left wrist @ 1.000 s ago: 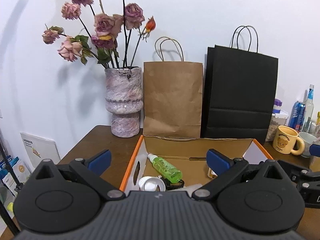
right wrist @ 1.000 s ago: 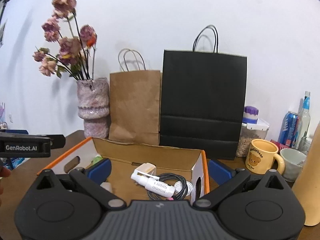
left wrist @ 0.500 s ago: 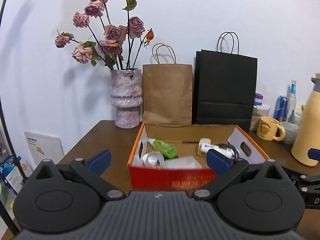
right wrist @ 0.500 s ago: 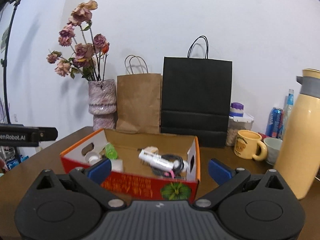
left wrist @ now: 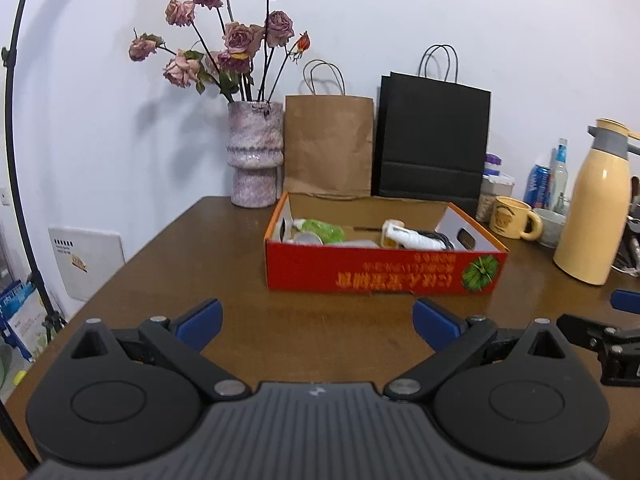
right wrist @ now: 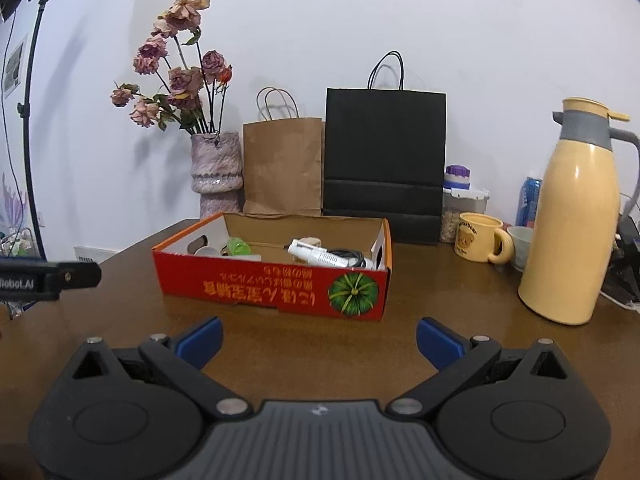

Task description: Organize rigid objects

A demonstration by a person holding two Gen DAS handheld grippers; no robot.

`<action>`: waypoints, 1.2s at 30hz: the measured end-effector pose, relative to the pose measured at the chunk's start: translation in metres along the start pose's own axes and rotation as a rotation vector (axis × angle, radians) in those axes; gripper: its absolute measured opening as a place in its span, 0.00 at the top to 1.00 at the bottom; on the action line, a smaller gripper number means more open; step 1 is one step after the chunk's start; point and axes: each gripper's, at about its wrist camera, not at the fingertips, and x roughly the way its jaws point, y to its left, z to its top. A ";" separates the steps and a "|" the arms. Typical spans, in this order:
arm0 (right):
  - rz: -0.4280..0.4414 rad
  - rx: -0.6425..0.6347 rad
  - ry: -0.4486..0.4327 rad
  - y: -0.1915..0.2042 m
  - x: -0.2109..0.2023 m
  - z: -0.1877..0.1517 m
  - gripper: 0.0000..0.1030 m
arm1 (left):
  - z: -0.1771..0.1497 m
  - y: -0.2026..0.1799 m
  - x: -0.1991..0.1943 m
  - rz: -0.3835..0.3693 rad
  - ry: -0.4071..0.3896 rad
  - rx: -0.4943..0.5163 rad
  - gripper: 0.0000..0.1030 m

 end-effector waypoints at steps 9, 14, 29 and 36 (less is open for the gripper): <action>0.006 -0.013 0.010 0.006 -0.019 -0.013 0.00 | -0.014 0.004 -0.013 -0.011 0.017 0.018 0.00; 0.004 -0.015 0.005 0.007 -0.022 -0.012 0.00 | -0.016 0.007 -0.013 -0.017 0.026 0.013 0.00; 0.006 -0.021 -0.005 0.010 -0.024 -0.010 0.00 | -0.018 0.004 -0.014 -0.023 0.023 0.027 0.00; 0.007 -0.020 -0.006 0.010 -0.025 -0.010 0.00 | -0.019 0.002 -0.015 -0.026 0.020 0.030 0.00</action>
